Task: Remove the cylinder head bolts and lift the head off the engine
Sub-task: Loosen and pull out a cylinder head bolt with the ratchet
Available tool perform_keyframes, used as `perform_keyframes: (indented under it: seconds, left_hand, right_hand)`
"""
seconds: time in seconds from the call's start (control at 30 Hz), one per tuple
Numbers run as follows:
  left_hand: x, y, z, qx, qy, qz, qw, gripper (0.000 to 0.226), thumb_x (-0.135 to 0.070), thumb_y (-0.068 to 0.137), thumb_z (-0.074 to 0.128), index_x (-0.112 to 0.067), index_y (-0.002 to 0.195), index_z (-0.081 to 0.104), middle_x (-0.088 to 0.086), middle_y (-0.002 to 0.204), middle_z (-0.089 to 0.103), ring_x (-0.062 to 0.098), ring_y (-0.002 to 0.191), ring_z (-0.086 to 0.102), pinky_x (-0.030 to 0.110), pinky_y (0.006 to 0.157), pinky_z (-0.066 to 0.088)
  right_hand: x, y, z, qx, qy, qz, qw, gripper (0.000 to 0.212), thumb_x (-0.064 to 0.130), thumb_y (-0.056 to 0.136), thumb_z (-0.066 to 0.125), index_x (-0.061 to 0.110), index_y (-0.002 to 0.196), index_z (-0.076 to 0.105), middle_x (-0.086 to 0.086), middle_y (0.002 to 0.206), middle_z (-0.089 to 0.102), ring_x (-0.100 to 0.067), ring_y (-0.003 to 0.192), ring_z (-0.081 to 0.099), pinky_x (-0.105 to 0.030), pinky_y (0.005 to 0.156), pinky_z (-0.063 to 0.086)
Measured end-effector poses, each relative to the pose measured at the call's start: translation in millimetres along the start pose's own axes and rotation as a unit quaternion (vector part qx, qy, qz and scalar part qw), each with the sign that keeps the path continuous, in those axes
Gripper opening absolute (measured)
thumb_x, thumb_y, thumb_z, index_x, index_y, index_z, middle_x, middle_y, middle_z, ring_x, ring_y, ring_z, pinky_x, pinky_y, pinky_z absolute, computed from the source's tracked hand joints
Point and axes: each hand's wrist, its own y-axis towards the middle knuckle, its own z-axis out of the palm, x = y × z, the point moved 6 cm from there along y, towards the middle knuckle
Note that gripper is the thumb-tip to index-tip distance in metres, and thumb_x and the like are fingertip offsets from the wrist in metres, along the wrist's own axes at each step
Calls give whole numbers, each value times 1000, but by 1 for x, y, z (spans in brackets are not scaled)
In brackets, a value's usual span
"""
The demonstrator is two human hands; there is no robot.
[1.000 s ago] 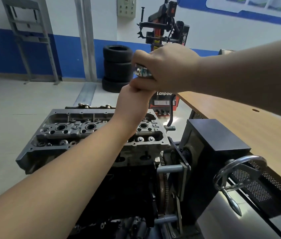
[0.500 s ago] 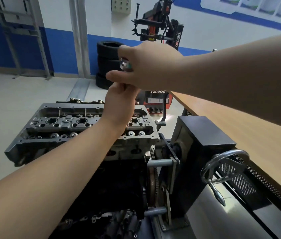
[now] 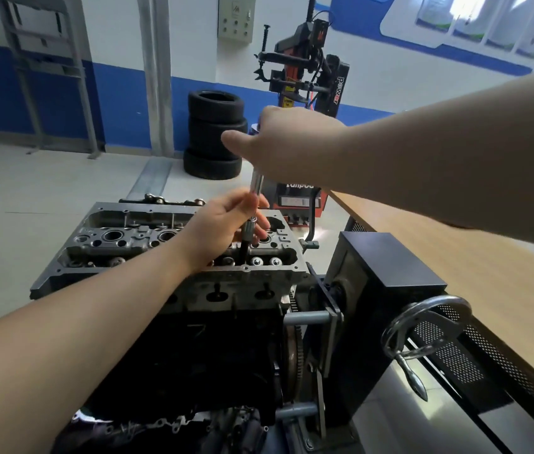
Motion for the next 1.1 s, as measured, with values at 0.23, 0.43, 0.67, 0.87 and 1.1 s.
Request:
perform_keyframes:
  seconds: [0.23, 0.43, 0.67, 0.87, 1.1]
  left_hand:
    - [25, 1, -7, 36, -27, -20, 999, 18, -19, 107, 56, -18, 119, 70, 10, 103, 75, 28, 101, 76, 31, 87, 63]
    - [24, -1, -8, 20, -17, -10, 1000, 31, -33, 92, 66, -23, 121, 72, 6, 106, 78, 26, 101, 77, 30, 87, 64]
    - [23, -5, -7, 16, -65, -38, 997, 23, -18, 102, 62, -20, 123, 71, 17, 107, 71, 27, 98, 75, 30, 85, 63]
    - [24, -4, -6, 26, -103, -77, 991, 32, -23, 92, 69, -18, 123, 74, 3, 95, 68, 21, 92, 70, 41, 91, 65]
    - [19, -6, -8, 15, -79, -51, 995, 31, -17, 92, 70, -5, 121, 72, 14, 121, 75, 24, 99, 75, 32, 86, 64]
  right_hand:
    - [-21, 5, -2, 122, -20, -176, 977, 52, 54, 107, 42, 31, 153, 32, 4, 116, 56, -26, 96, 59, -39, 76, 45]
    - [-28, 18, -4, 121, 18, -70, 990, 44, 59, 100, 58, 16, 103, 66, 7, 63, 67, -8, 46, 59, -18, 39, 41]
    - [-14, 7, -11, 92, -30, -152, 984, 45, 58, 104, 50, 23, 132, 56, 10, 81, 57, -11, 72, 60, -30, 55, 41]
    - [-13, 11, -23, 132, 12, -171, 976, 40, 39, 102, 64, 33, 140, 55, 17, 87, 61, 5, 63, 61, -13, 50, 42]
    - [12, 10, -9, 50, -66, -71, 994, 45, 52, 106, 48, 14, 84, 55, 1, 73, 53, -11, 54, 54, -22, 38, 36]
